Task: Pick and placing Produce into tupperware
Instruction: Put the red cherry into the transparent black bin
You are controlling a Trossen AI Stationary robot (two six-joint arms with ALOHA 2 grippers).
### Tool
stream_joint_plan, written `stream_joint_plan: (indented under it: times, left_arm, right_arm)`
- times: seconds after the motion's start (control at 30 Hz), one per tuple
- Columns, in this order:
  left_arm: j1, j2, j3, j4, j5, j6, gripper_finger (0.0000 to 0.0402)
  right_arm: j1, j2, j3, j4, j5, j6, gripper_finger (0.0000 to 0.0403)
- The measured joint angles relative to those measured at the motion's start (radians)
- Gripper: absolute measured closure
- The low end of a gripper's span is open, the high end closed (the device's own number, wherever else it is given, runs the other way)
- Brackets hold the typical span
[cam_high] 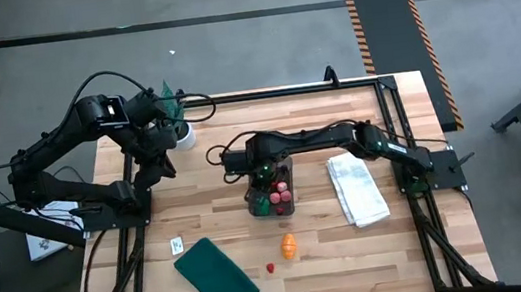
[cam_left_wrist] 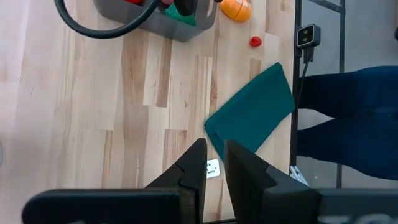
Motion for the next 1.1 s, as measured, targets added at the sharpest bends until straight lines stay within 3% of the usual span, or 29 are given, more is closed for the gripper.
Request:
stream_joint_plan:
  times: [0.23, 0.57, 0.93, 1.1]
  left_arm:
    - [0.000, 0.000, 0.000, 0.000, 0.000, 0.000, 0.0356]
    - [0.000, 0.000, 0.000, 0.000, 0.000, 0.000, 0.0356]
    - [0.000, 0.000, 0.000, 0.000, 0.000, 0.000, 0.0356]
    - [0.000, 0.000, 0.000, 0.000, 0.000, 0.000, 0.0356]
  right_arm:
    - [0.000, -0.001, -0.067, 0.106, -0.049, -0.003, 0.0328]
    - [-0.002, 0.000, -0.096, 0.125, -0.050, -0.016, 0.0326]
    - [-0.005, 0.000, -0.096, 0.138, -0.068, -0.017, 0.0261]
    - [-0.006, 0.000, -0.096, 0.137, -0.067, -0.022, 0.0250]
